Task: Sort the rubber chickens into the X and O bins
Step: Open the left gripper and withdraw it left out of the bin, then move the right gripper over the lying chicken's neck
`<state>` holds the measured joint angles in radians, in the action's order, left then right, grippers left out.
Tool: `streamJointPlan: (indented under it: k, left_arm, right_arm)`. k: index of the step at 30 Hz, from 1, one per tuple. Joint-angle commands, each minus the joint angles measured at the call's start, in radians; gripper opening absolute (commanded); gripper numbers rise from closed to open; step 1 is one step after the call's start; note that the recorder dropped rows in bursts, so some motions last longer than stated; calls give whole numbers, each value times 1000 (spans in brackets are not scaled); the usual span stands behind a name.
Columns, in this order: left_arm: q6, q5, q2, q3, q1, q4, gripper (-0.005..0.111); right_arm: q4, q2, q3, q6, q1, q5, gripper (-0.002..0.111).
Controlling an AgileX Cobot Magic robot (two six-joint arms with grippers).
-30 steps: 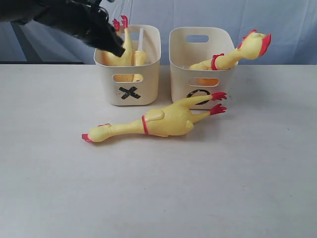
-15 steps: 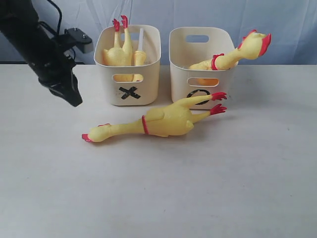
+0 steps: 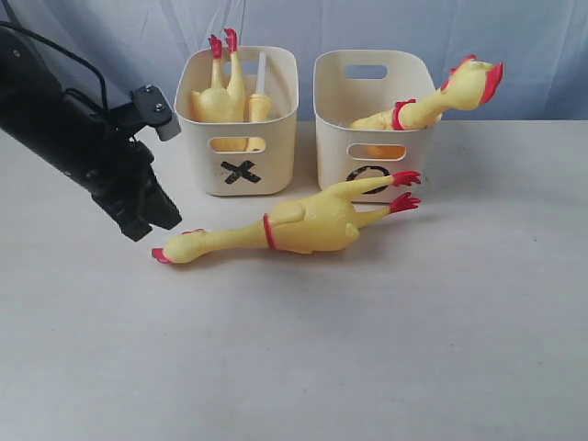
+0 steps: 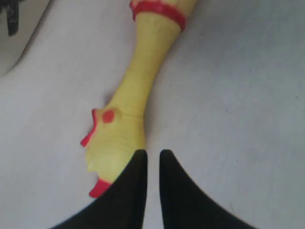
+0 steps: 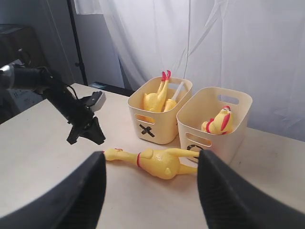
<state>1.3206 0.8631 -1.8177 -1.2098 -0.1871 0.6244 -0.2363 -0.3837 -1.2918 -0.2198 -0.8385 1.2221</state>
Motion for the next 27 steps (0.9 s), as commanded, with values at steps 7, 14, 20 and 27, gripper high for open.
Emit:
streamJointPlan:
  k: [7,14,20,27]
  left_arm:
    - [312,-98,-60,43,-27,167,54]
    - [245,-106,-74,43,-32,136,52]
    - [172,-105,-51,43,0,91,51]
    - [136,-100,12,43,82,114,51]
  right_arm:
    - [6,-5,1,7,0,-1,54]
    - [56,-85,32,119,0,-1,54]
    - [88,-233,146,258,0,-59,54]
    - [88,-433,227,378,0,-327,54]
